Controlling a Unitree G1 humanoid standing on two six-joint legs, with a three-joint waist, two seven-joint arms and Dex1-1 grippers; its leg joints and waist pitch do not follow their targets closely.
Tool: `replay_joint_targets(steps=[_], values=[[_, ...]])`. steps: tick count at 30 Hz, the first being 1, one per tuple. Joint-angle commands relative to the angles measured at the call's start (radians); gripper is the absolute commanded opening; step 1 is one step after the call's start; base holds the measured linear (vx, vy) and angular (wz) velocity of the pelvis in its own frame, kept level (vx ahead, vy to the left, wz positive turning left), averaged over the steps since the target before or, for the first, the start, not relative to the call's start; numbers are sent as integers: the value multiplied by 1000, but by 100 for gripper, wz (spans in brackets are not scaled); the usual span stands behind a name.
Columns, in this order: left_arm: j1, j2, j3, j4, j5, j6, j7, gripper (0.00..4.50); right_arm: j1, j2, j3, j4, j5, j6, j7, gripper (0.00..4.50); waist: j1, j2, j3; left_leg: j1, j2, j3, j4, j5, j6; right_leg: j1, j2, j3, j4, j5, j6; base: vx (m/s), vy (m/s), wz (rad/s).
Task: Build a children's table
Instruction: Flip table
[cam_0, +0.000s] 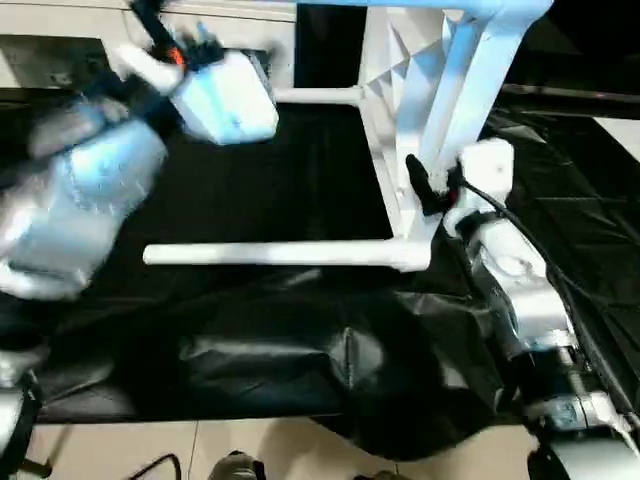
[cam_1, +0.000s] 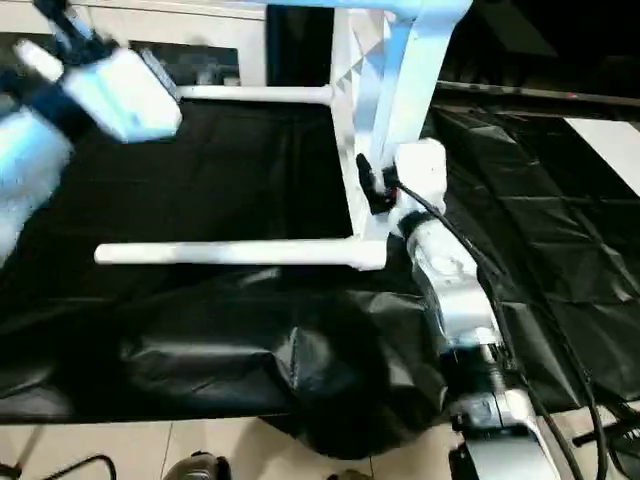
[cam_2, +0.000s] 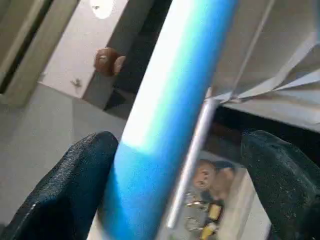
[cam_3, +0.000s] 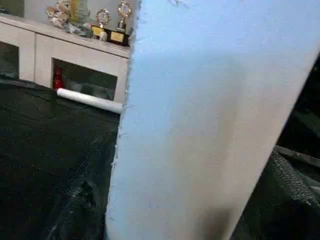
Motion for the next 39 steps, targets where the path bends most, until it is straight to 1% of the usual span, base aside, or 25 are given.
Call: replay_joint_targets(steps=[1,3,7,8,9,10,11,14,16,18,20,21,22,25,26,28,29,31,33,35,36,38,39], values=[[-9,10,1,59,27,-12,-1,450,15,-7,10,-50,8,-20,51,322,3,14,-78,30,43,-24,-72,-249,-59,33,-61,42,-66,-187,-156,0,0,0],[-31,12,1,116,45,-24,19,450,43,-11,11,-80,9,-27,63,322,3,17,-79,32,44,-26,-73,-261,-62,32,-61,42,-65,-193,-158,0,0,0],[-47,3,8,145,58,-27,26,450,68,-16,14,-106,7,-32,78,322,5,16,-77,34,46,-27,-76,-282,-62,29,-64,42,-69,-222,-160,0,0,0],[-45,-3,15,144,50,-17,19,450,71,-17,14,-110,7,-30,79,322,5,23,-77,35,46,-27,-75,-293,-65,28,-64,42,-70,-228,-161,0,0,0],[-44,-3,16,144,49,-16,19,450,71,-17,14,-110,7,-30,79,322,4,20,-77,35,46,-27,-76,-297,-65,28,-64,43,-70,-230,-161,0,0,0],[-35,-20,39,128,23,-7,14,423,72,-18,12,-112,5,-26,78,330,6,20,-77,36,46,-27,-76,-303,-66,28,-66,43,-71,-238,-164,0,0,0],[-31,-25,46,121,15,-3,11,416,71,-18,10,-111,4,-22,75,330,7,20,-78,36,46,-27,-76,-301,-65,29,-66,42,-71,-237,-166,0,0,0],[-18,-44,64,108,-12,8,-1,416,61,-17,3,-100,0,-13,66,330,8,20,-78,35,47,-28,-76,-296,-64,29,-66,42,-70,-228,-170,0,0,0],[-7,-48,67,103,-17,11,-7,382,51,-15,5,-93,-5,-8,62,330,8,19,-79,34,46,-27,-75,-292,-60,29,-65,42,-69,-225,-169,0,0,0],[0,-49,66,102,-14,9,-9,373,44,-15,7,-87,-9,-5,62,330,8,17,-80,35,46,-27,-75,-291,-59,30,-66,42,-70,-231,-167,0,0,0],[7,-55,70,97,-16,7,-15,365,37,-13,8,-80,-12,-3,61,330,9,18,-79,34,46,-27,-75,-289,-58,29,-65,42,-70,-235,-166,0,0,0],[14,-60,73,89,-17,9,-22,350,29,-12,6,-72,-13,-1,59,330,9,14,-80,33,46,-27,-76,-288,-57,31,-67,42,-71,-243,-164,0,0,0],[16,-62,74,86,-17,10,-24,334,26,-11,5,-69,-14,0,59,304,9,16,-80,34,47,-28,-76,-287,-58,30,-68,42,-71,-248,-163,0,0,0],[29,-74,83,74,-30,22,-35,330,10,-13,2,-54,-23,5,51,295,9,15,-81,33,47,-27,-76,-288,-60,30,-68,42,-72,-256,-162,0,0,0],[33,-76,84,70,-31,26,-37,319,5,-13,1,-49,-23,5,51,289,9,15,-80,33,47,-28,-76,-292,-60,29,-67,42,-72,-261,-161,0,0,0],[49,-80,96,47,-45,48,-44,293,-12,-19,-3,-40,-27,3,50,280,8,18,-84,34,46,-28,-75,-295,-63,30,-68,41,-70,-266,-162,0,0,0],[50,-80,97,46,-46,49,-45,290,-13,-19,-3,-40,-27,3,50,277,7,16,-83,31,46,-28,-75,-292,-63,32,-67,41,-70,-264,-163,0,0,0],[70,-104,125,16,-74,88,-50,276,-41,-37,-7,-31,-36,-6,56,266,7,13,-84,32,46,-25,-73,-276,-58,32,-67,42,-70,-252,-160,0,0,0],[81,-128,143,4,-96,114,-50,269,-66,-57,-10,-23,-44,-14,67,264,7,11,-86,29,43,-23,-70,-252,-47,34,-67,42,-70,-246,-164,0,0,0],[84,-133,146,2,-99,118,-52,265,-73,-63,-10,-19,-47,-16,71,259,9,11,-88,28,42,-21,-67,-234,-33,35,-67,43,-71,-244,-163,0,0,0],[93,-159,171,-3,-122,151,-40,265,-108,-89,-14,-11,-56,-22,85,256,9,13,-88,28,43,-20,-67,-225,-26,35,-67,43,-71,-240,-163,0,0,0],[98,-214,237,-13,-187,204,6,262,-176,-141,-27,9,-67,-31,110,252,8,9,-92,23,39,-17,-61,-187,-7,42,-65,41,-66,-219,-173,0,0,0],[97,-248,277,-20,-222,235,29,261,-212,-168,-35,21,-70,-35,122,251,9,7,-94,21,37,-14,-57,-173,-1,42,-62,41,-64,-209,-174,0,0,0]])
